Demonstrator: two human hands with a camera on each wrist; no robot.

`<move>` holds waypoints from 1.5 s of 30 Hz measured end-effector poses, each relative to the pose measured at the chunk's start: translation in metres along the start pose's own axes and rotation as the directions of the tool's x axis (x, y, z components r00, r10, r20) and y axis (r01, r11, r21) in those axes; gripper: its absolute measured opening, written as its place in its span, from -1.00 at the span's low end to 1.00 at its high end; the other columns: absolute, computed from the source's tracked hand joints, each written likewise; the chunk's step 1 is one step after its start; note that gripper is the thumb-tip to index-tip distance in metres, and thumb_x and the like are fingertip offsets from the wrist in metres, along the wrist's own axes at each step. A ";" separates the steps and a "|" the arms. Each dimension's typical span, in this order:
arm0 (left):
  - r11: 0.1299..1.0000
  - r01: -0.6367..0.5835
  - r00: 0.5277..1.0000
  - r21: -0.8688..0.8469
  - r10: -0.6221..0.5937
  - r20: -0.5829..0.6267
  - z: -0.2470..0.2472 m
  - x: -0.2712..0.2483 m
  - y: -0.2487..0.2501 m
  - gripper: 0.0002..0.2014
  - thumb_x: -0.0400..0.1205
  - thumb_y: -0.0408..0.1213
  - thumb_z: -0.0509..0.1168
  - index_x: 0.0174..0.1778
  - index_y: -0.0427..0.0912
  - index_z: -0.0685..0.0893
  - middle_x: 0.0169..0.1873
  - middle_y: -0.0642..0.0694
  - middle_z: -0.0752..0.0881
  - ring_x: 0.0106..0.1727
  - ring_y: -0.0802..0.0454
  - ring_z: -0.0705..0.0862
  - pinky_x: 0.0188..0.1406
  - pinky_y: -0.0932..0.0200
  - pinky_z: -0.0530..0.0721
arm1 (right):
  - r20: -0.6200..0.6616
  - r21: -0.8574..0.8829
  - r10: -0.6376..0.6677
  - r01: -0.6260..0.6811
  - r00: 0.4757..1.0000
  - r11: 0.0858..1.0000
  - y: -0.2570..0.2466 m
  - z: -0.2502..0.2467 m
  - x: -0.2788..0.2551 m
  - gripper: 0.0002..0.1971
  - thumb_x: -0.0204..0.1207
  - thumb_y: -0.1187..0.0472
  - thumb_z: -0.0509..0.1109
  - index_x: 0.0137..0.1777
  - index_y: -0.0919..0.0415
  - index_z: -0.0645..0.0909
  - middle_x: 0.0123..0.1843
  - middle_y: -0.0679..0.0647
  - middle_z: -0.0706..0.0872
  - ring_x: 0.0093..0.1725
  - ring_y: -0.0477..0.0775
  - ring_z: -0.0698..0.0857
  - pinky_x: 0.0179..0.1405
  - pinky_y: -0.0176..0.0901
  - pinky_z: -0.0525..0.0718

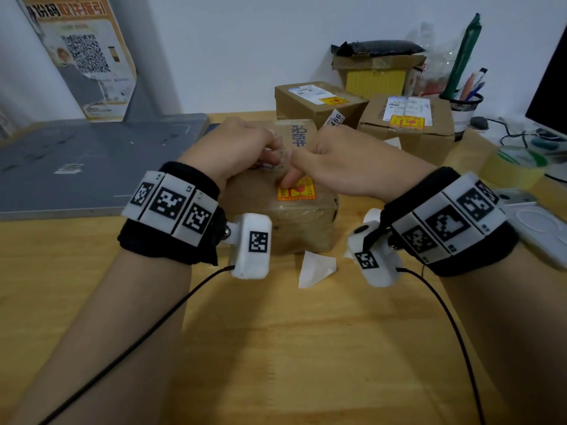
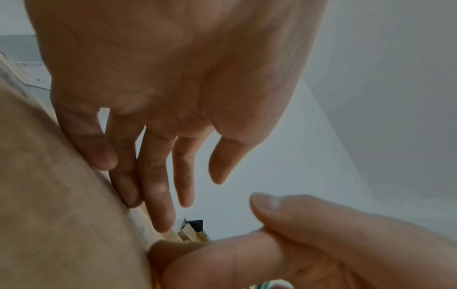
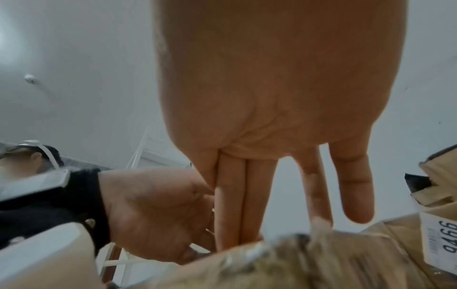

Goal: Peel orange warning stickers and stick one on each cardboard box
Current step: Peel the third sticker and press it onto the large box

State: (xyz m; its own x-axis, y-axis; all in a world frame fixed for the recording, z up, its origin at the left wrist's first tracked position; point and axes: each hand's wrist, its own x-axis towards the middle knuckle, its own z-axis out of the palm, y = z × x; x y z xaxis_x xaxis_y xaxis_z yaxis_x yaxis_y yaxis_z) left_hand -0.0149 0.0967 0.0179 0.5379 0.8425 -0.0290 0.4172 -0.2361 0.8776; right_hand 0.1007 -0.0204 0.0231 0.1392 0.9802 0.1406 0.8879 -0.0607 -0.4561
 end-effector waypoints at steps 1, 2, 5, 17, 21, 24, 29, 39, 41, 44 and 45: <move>1.000 0.009 1.000 -0.004 -0.009 -0.003 0.000 0.001 -0.001 -0.80 0.70 -0.10 0.26 -0.07 -0.05 0.77 -0.34 0.03 0.85 -0.27 0.23 0.74 -0.51 0.33 0.47 | 0.005 0.000 0.003 -0.003 1.000 1.000 0.001 0.002 0.001 -0.52 0.82 0.04 0.12 0.02 0.09 0.91 -0.80 -0.29 0.44 -0.61 -0.35 0.54 -0.54 -0.48 0.41; 1.000 0.015 1.000 -0.009 -0.015 -0.010 0.001 0.003 -0.003 -0.80 0.69 -0.08 0.27 -0.07 -0.04 0.76 -0.37 0.03 0.86 -0.32 0.26 0.73 -0.46 0.28 0.46 | 0.006 0.004 0.004 -0.004 1.000 1.000 0.001 0.003 0.002 -0.53 0.82 0.04 0.13 0.02 0.08 0.91 -0.80 -0.30 0.45 -0.61 -0.37 0.54 -0.54 -0.49 0.41; 0.999 0.032 0.999 -0.008 -0.032 -0.031 0.002 0.003 -0.003 -0.77 0.67 -0.07 0.28 0.04 -0.09 0.77 -0.49 0.09 0.83 -0.53 0.36 0.64 -0.43 0.24 0.43 | 0.006 0.010 -0.006 0.006 1.000 1.000 -0.001 0.005 0.004 -0.54 0.76 0.03 0.17 -0.08 -0.02 0.93 -0.74 -0.10 0.48 -0.64 -0.21 0.50 -0.61 -0.42 0.38; 0.999 0.041 0.998 -0.010 -0.042 -0.043 0.003 0.004 -0.005 -0.75 0.67 -0.19 0.30 0.11 -0.21 0.81 -0.58 0.11 0.80 -0.70 0.36 0.58 -0.43 0.24 0.44 | 0.034 -0.047 0.086 -0.084 0.996 0.995 -0.010 0.002 -0.002 -0.55 0.73 0.06 0.17 -0.11 0.05 0.92 -0.77 -0.18 0.50 -0.52 -0.22 0.57 -0.53 -0.40 0.34; 0.999 0.039 0.998 0.005 -0.039 -0.039 0.003 0.004 -0.005 -0.76 0.68 -0.20 0.29 0.10 -0.18 0.83 -0.60 0.14 0.78 -0.69 0.37 0.60 -0.41 0.21 0.45 | -0.013 -0.124 0.130 -0.130 0.991 0.984 -0.015 0.007 -0.001 -0.54 0.69 -0.04 0.15 -0.13 -0.07 0.91 -0.47 -0.14 0.67 -0.19 -0.07 0.57 0.02 -0.11 0.51; 0.999 0.042 0.999 -0.007 -0.042 -0.035 0.004 0.005 -0.006 -0.78 0.66 -0.22 0.31 0.07 -0.18 0.83 -0.55 0.11 0.81 -0.58 0.34 0.68 -0.36 0.22 0.52 | -0.062 -0.216 0.151 -0.161 0.987 0.963 -0.012 0.014 0.004 -0.53 0.65 -0.12 0.11 -0.09 0.02 0.85 -0.14 0.00 0.70 0.25 0.12 0.60 0.35 0.26 0.45; 1.000 0.020 0.999 -0.018 -0.021 -0.034 0.004 0.008 -0.010 -0.75 0.56 -0.21 0.35 0.00 -0.24 0.87 -0.42 0.03 0.86 -0.23 0.02 0.76 0.14 -0.05 0.74 | -0.034 -0.152 0.173 -0.176 0.984 0.973 -0.015 0.006 -0.001 -0.51 0.65 -0.01 0.19 -0.48 0.03 0.73 -0.67 -0.17 0.61 -0.35 -0.05 0.46 -0.18 -0.05 0.41; 1.000 0.018 0.999 0.003 -0.018 -0.035 0.007 0.008 -0.011 -0.78 0.54 -0.19 0.39 -0.03 -0.20 0.86 -0.39 0.03 0.88 -0.13 -0.02 0.80 0.29 -0.17 0.73 | -0.033 -0.170 0.190 -0.193 0.981 0.966 -0.016 0.003 -0.003 -0.59 0.64 0.00 0.21 -0.39 0.09 0.67 -0.59 -0.06 0.53 -0.42 -0.01 0.45 -0.30 -0.08 0.38; 1.000 0.018 0.999 0.002 -0.018 -0.040 0.007 0.007 -0.010 -0.79 0.56 -0.20 0.39 -0.04 -0.21 0.86 -0.46 0.05 0.86 -0.21 0.03 0.78 0.27 -0.11 0.73 | -0.054 -0.209 0.200 -0.207 0.978 0.956 -0.015 0.005 -0.003 -0.58 0.64 -0.05 0.21 -0.40 0.11 0.57 -0.53 -0.08 0.52 -0.31 0.04 0.50 -0.12 0.00 0.46; 1.000 0.021 0.999 0.006 -0.021 -0.035 0.008 0.005 -0.008 -0.80 0.59 -0.20 0.38 -0.01 -0.21 0.86 -0.52 0.08 0.82 -0.28 0.11 0.74 0.25 -0.03 0.71 | -0.085 -0.240 0.209 -0.224 0.974 0.945 -0.012 0.008 -0.001 -0.63 0.64 -0.10 0.18 -0.26 0.13 0.54 -0.36 -0.03 0.45 -0.08 0.17 0.52 0.05 0.10 0.50; 1.000 0.016 0.999 0.012 -0.016 -0.034 0.008 0.005 -0.009 -0.80 0.59 -0.20 0.39 -0.02 -0.21 0.86 -0.52 0.08 0.82 -0.27 0.10 0.74 0.26 -0.05 0.71 | -0.083 -0.206 0.207 -0.220 0.975 0.954 -0.012 0.008 0.000 -0.62 0.64 -0.08 0.19 -0.30 0.15 0.55 -0.39 -0.04 0.49 -0.14 0.15 0.54 -0.05 0.03 0.50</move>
State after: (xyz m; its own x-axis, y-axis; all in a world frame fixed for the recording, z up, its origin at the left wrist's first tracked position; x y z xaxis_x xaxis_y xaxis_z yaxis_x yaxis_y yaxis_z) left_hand -0.0096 0.0990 0.0062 0.5058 0.8623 -0.0265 0.4346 -0.2281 0.8713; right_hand 0.0864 -0.0183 0.0214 0.3558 0.9274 0.1158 0.9064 -0.3122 -0.2847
